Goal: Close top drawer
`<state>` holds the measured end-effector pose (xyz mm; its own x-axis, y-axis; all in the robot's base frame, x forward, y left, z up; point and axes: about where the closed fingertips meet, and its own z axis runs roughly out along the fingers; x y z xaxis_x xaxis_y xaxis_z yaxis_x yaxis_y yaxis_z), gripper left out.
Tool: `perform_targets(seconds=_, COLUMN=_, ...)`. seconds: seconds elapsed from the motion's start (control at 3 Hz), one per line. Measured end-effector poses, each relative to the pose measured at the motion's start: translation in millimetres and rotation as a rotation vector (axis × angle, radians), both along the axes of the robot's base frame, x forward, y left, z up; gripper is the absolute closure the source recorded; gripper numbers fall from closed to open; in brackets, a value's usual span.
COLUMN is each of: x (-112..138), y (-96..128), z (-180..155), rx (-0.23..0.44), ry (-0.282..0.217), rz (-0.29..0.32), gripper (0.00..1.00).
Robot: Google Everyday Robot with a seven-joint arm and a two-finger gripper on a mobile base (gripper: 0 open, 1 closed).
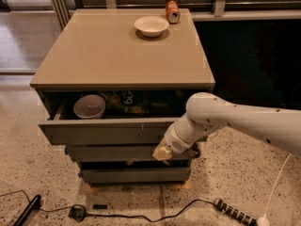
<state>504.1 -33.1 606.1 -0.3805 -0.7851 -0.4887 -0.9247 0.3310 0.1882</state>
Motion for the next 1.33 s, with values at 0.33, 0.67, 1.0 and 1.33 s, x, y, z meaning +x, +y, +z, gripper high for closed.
perform_targets(seconds=0.33, x=0, y=0, z=0, rx=0.001, ry=-0.001, rz=-0.002, gripper=1.00)
perform_targets(seconds=0.67, x=32, y=-13, z=7, rx=-0.013, ry=-0.005, rz=-0.057, gripper=1.00)
perform_targets(seconds=1.0, x=32, y=-13, z=6, rx=-0.013, ry=-0.005, rz=-0.057, gripper=1.00)
perform_targets(seconds=1.33, x=32, y=-13, z=6, rx=-0.013, ry=-0.005, rz=-0.057, gripper=0.82)
